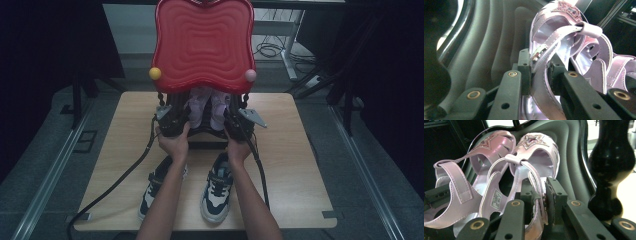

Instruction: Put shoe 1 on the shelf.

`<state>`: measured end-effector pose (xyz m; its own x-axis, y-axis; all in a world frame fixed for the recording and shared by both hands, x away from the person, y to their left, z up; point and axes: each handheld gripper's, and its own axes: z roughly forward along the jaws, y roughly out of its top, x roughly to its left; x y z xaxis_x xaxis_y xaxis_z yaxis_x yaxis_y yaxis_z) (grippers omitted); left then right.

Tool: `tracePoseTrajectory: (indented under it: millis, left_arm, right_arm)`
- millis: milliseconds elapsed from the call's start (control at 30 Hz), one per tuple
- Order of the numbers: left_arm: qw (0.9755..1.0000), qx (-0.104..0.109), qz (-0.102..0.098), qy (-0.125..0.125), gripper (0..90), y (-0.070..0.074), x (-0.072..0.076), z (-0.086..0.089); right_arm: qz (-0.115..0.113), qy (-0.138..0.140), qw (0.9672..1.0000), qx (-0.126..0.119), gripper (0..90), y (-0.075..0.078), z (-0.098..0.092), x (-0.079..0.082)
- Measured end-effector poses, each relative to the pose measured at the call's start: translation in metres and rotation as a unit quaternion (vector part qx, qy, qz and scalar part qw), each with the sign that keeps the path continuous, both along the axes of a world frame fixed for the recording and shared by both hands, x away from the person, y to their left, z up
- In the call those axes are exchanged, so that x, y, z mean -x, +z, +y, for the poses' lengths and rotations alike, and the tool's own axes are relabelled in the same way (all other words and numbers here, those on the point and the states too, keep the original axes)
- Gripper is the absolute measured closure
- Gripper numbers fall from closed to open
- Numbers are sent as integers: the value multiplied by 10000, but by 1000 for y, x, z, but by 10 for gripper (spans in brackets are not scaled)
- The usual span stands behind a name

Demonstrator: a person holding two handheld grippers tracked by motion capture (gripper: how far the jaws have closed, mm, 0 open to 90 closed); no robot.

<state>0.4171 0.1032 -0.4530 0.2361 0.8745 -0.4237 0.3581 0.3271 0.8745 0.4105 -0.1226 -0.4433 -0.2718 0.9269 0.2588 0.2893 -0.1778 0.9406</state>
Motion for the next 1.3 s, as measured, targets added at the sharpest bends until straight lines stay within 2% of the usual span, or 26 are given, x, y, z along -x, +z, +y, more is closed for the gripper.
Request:
tracePoseTrajectory:
  millis: [100, 200, 467, 633, 800, 867, 1100, 1300]
  left_arm:
    - [10000, -86, 25, 9, 721, 0, 1, 1]
    - [10000, -45, 43, -60, 665, 0, 1, 1]
    - [9997, 74, 77, -224, 543, 2, 4, 1]
    - [9997, 113, 33, -230, 484, 4, 8, 0]
    - [9995, 140, -5, -269, 456, 5, 11, 0]
    - [9996, 37, -69, -264, 434, 9, 15, 2]
    - [9990, -85, -294, -323, 428, 22, 31, 11]
    - [9983, -155, -246, -504, 470, 23, 41, 19]
  right_arm:
    - [-56, 58, 9999, 71, 725, 0, 1, 0]
    - [-104, 99, 9997, 206, 685, 1, 2, 2]
    - [-153, 304, 9988, 358, 549, 5, 3, 5]
    - [-168, 325, 9983, 463, 506, 7, 3, 7]
    - [-243, 349, 9977, 529, 495, 10, 4, 11]
    - [-323, 369, 9969, 610, 488, 13, 4, 14]
    - [-469, 439, 9955, 703, 501, 21, 4, 24]
    - [-477, 650, 9942, 714, 571, 26, -3, 32]
